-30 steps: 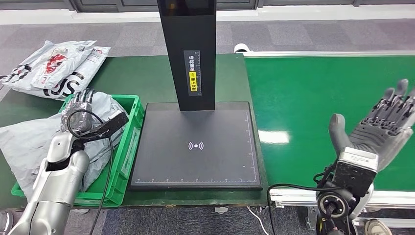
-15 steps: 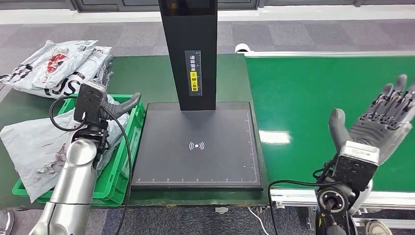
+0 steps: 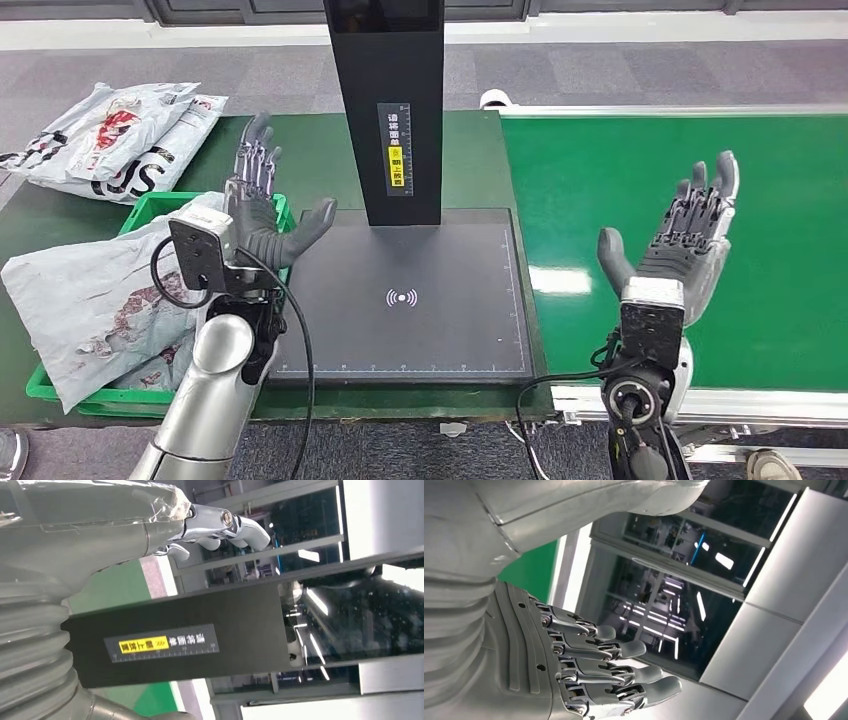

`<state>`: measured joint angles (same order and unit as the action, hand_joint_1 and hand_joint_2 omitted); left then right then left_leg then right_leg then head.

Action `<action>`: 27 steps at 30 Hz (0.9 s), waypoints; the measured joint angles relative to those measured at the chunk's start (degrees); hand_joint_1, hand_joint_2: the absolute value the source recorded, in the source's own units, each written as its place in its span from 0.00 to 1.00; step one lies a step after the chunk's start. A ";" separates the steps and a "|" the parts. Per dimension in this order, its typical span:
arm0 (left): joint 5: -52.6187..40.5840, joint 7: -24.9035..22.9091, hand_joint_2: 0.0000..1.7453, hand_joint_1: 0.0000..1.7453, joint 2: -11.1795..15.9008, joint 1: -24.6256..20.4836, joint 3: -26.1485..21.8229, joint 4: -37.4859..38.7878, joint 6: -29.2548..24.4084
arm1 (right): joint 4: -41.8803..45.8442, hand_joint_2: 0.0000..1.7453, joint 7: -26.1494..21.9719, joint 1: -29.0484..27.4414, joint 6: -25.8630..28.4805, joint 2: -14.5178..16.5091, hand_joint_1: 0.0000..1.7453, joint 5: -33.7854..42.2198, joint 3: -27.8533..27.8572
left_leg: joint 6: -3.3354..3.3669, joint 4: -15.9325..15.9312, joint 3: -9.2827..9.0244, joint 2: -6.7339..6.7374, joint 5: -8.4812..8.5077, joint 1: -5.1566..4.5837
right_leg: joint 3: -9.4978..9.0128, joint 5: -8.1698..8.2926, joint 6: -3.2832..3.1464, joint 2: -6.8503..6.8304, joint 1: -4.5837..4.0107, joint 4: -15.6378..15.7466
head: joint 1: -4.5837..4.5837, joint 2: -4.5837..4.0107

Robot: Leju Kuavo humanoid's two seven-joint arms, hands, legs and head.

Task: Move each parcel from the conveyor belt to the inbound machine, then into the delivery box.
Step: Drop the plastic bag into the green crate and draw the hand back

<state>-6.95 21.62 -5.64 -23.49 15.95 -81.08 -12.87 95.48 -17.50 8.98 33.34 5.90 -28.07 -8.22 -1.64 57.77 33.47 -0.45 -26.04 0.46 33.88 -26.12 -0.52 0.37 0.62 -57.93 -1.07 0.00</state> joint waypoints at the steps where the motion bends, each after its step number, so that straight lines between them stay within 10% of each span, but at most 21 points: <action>1: 0.33 -0.02 1.00 0.00 -0.21 0.26 0.34 0.02 0.14 | -0.44 1.00 0.03 0.01 -0.21 0.02 0.00 0.44 -0.32 | 0.00 0.00 0.00 0.00 0.00 0.00 | 0.00 0.00 0.00 0.00 0.00 0.00 | 0.00 0.00; 27: 0.85 -0.08 1.00 0.00 -4.78 15.89 4.16 14.38 -4.06 | -23.60 1.00 -0.14 -6.90 -4.82 1.59 0.00 13.56 -6.54 | 0.09 -0.02 0.05 0.01 -0.16 -0.03 | 0.04 -0.12 0.03 0.00 0.00 0.01 | 0.00 0.00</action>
<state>-6.10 21.54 -10.42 -7.60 20.11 -66.70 -16.93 71.88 -17.64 2.07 28.52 7.49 -14.51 -14.75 -1.56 57.75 33.51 -0.44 -26.21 0.43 33.93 -26.23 -0.49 0.38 0.62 -57.92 -1.07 0.00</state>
